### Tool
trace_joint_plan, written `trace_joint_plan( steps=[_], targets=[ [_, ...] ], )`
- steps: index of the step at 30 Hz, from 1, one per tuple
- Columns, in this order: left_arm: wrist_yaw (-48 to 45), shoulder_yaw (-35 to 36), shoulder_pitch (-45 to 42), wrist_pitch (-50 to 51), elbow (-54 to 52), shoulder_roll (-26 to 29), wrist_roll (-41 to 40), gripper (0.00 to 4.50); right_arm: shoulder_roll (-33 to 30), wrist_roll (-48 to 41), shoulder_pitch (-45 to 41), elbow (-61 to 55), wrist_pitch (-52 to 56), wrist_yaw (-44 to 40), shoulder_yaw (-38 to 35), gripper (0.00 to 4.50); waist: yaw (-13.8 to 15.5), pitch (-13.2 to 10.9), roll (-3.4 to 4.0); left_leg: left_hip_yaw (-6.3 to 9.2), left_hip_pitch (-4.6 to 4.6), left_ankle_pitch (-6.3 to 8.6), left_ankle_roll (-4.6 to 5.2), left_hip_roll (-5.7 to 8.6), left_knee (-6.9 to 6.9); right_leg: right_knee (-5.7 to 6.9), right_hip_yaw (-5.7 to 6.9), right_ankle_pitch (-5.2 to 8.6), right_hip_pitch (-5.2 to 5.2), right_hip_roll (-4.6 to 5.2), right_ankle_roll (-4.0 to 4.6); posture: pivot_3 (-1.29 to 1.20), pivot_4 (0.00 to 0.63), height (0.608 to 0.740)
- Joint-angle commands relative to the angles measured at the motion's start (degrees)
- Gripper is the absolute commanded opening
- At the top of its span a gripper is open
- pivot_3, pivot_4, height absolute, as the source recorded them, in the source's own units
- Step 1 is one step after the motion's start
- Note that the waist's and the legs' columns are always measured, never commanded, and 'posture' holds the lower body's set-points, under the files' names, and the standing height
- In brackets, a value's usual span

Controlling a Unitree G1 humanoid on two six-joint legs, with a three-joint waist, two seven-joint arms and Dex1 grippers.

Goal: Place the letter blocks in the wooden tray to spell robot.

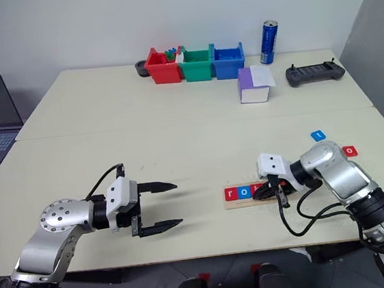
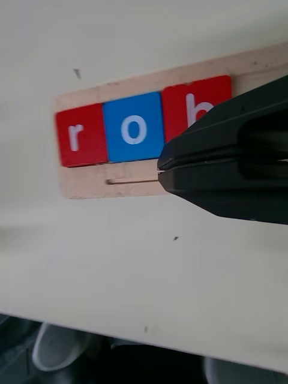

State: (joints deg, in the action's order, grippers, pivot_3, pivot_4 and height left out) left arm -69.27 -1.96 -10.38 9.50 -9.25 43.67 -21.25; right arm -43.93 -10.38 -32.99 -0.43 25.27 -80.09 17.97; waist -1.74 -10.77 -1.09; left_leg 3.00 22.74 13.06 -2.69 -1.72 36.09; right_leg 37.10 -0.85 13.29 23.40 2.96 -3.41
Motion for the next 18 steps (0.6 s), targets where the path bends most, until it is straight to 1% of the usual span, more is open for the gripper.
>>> trace_joint_plan(
  steps=[1, 5, 11, 14, 15, 16, 18],
  targets=[
    [0.16, 1.47, -0.26, -0.56, -1.86, 1.06, -0.26, 4.5, -2.62, -6.22, -1.5, -3.95, 4.45, -0.42, -7.79, 0.05, 0.02, 0.0, 0.0, 0.0, 0.01, 0.0, 0.0, 0.0, 0.0, 0.0, 0.0, 0.0, 0.0, 0.0, 0.0, 0.0, 0.15, 0.74],
    [0.1, 1.42, -0.25, -0.53, -2.12, 0.83, -0.57, 4.5, -5.07, -9.15, -0.08, -6.44, 8.2, 2.56, -13.11, 0.05, 0.04, 0.0, 0.0, 0.0, 0.0, 0.0, 0.0, 0.0, 0.0, 0.0, 0.0, 0.0, 0.0, 0.0, 0.0, 0.0, 0.15, 0.74],
    [-0.32, 0.79, -1.64, -0.5, -1.42, 0.34, -0.71, 4.5, -7.92, -12.56, 4.63, -6.92, 14.77, 10.11, -23.87, 0.05, 0.07, 0.0, 0.0, -0.01, 0.02, 0.0, 0.0, 0.0, 0.0, -0.01, 0.0, 0.0, 0.0, 0.0, 0.0, 0.0, 0.15, 0.74],
    [-0.79, 0.62, -2.43, -0.64, -0.74, 0.31, -0.73, 4.5, -9.35, -15.19, 9.11, -8.03, 17.76, 12.04, -29.63, 0.58, 0.16, 0.0, 0.0, -0.01, 0.03, 0.0, 0.0, 0.01, 0.0, -0.02, -0.01, 0.0, 0.0, 0.01, 0.0, 0.0, 0.15, 0.74],
    [-1.01, 0.47, -2.69, -0.7, -0.51, 0.26, -0.74, 4.5, -9.71, -16.0, 10.74, -8.76, 18.63, 12.31, -31.05, 0.9, 0.18, 0.0, 0.0, -0.01, 0.03, 0.0, 0.0, 0.01, 0.0, -0.02, -0.01, 0.0, 0.0, 0.0, 0.0, 0.0, 0.15, 0.74],
    [-1.22, 0.31, -2.94, -0.77, -0.29, 0.19, -0.74, 4.5, -9.95, -16.55, 12.12, -9.4, 19.13, 12.9, -32.1, 1.32, 0.16, 0.0, 0.0, -0.01, 0.02, 0.0, 0.0, 0.01, -0.01, -0.03, -0.01, 0.0, 0.0, 0.0, 0.01, 0.0, 0.15, 0.74],
    [-1.56, -0.1, -3.58, -0.82, 0.16, -0.07, -0.62, 4.5, -10.06, -16.62, 15.09, -9.91, 20.1, 15.58, -34.58, 1.9, 0.16, 0.0, 0.0, -0.02, 0.02, 0.0, 0.0, 0.01, -0.01, -0.02, -0.01, 0.0, 0.0, 0.0, 0.01, 0.0, 0.15, 0.74]
  ],
)
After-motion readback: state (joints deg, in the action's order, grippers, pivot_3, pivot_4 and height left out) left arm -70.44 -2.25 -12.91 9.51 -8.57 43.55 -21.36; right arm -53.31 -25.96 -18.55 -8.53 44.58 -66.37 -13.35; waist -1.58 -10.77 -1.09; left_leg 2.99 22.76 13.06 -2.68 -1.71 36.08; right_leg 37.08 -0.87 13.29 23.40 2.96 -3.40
